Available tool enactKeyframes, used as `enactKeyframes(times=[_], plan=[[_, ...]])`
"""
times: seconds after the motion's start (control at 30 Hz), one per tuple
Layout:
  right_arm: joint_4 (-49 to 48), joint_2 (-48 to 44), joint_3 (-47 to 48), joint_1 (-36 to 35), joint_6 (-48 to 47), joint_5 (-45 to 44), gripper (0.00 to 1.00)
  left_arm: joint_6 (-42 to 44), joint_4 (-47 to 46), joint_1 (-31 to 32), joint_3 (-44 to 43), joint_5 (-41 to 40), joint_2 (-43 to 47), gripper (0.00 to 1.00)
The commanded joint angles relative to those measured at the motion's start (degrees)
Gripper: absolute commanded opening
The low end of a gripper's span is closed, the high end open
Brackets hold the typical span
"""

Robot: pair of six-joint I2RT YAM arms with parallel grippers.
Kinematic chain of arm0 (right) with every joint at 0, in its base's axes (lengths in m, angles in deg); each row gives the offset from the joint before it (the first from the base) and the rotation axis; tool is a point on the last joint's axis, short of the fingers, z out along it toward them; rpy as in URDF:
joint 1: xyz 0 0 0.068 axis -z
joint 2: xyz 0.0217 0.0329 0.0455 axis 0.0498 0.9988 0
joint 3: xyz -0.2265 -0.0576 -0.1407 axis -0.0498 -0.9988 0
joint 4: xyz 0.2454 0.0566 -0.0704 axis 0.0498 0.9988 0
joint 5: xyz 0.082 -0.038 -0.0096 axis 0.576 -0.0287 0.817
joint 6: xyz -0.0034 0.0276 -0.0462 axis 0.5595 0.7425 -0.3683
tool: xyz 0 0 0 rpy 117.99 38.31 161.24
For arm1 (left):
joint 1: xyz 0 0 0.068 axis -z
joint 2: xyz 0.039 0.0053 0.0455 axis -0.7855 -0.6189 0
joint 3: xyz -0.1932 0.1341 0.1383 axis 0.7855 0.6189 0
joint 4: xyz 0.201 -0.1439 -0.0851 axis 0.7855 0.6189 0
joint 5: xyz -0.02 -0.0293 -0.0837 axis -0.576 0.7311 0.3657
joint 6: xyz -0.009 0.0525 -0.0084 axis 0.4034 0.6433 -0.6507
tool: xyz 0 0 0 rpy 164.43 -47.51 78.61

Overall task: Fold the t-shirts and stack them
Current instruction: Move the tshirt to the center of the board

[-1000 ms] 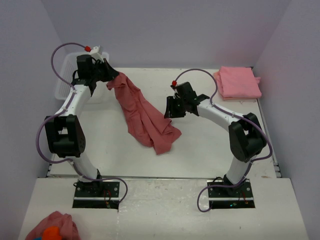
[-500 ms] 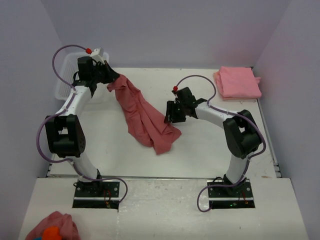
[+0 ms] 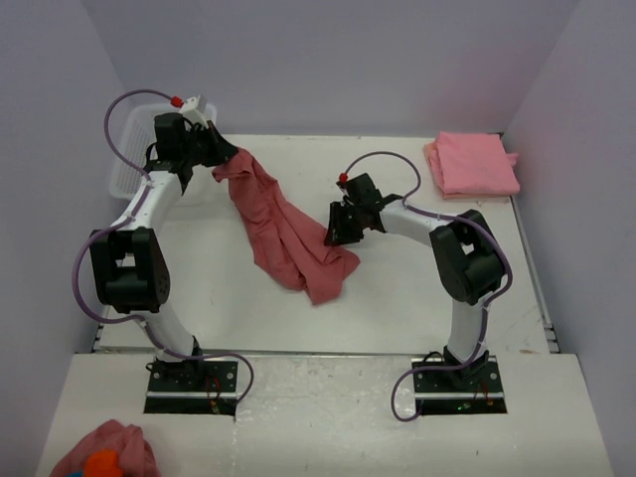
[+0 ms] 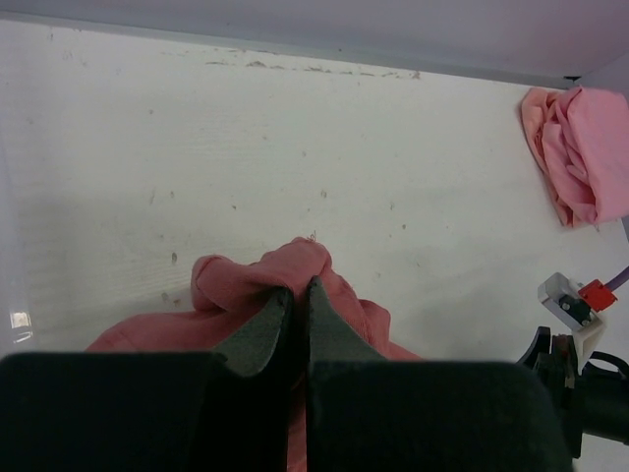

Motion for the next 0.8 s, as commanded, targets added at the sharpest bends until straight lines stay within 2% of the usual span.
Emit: enactKeyframes(times=[0.0, 0.07, 0.1, 0.13, 0.2, 0.27, 0.47, 0.53, 0.57, 0.6, 0.63, 0.67, 0.77], plan=[[-0.3, -1.4, 2.7, -0.3, -0.2, -2.2, 0.37, -0.3, -3.2, 0.1, 0.2, 1.4, 1.7, 0.0], [0.9, -1.7, 3.3, -0.4, -0.7, -2.8, 0.33, -0.4, -3.3, 0.1, 0.3, 1.6, 1.5, 0.0], [1.1, -1.8, 3.7, -0.4, -0.9, -3.5, 0.24, -0.5, -3.5, 0.1, 0.5, 1.7, 1.6, 0.0], [1.4, -1.9, 4.0, -0.3, -1.1, -3.8, 0.19, -0.5, -3.5, 0.1, 0.6, 1.7, 1.6, 0.0], [2.3, -2.3, 4.7, -0.3, -1.5, -4.3, 0.15, -0.5, -3.6, 0.1, 0.8, 1.9, 1.8, 0.0], [2.2, -2.7, 4.7, -0.4, -1.7, -4.5, 0.31, -0.5, -3.6, 0.1, 0.9, 2.1, 1.8, 0.0], [3.9, -2.4, 7.0, -0.3, -3.0, -5.4, 0.37, -0.7, -3.7, 0.1, 1.0, 2.7, 1.8, 0.0], [4.2, -2.2, 7.4, -0.4, -3.4, -5.2, 0.33, -0.7, -3.8, 0.1, 1.2, 2.7, 1.9, 0.0], [4.4, -2.2, 7.8, -0.3, -3.4, -5.4, 0.28, -0.7, -3.8, 0.0, 1.2, 2.8, 1.9, 0.0], [4.6, -2.0, 8.0, -0.4, -3.5, -5.7, 0.11, -0.7, -3.9, 0.1, 1.2, 2.8, 1.8, 0.0], [4.6, -2.0, 8.2, -0.3, -3.4, -6.0, 0.03, -0.7, -3.9, 0.1, 1.2, 2.7, 1.9, 0.0], [4.8, -2.1, 8.5, -0.4, -3.4, -6.2, 0.0, -0.7, -3.9, 0.1, 1.3, 2.7, 1.9, 0.0], [5.2, -2.0, 9.2, -0.4, -3.7, -6.3, 0.0, -0.8, -3.9, 0.1, 1.4, 2.7, 1.8, 0.0]])
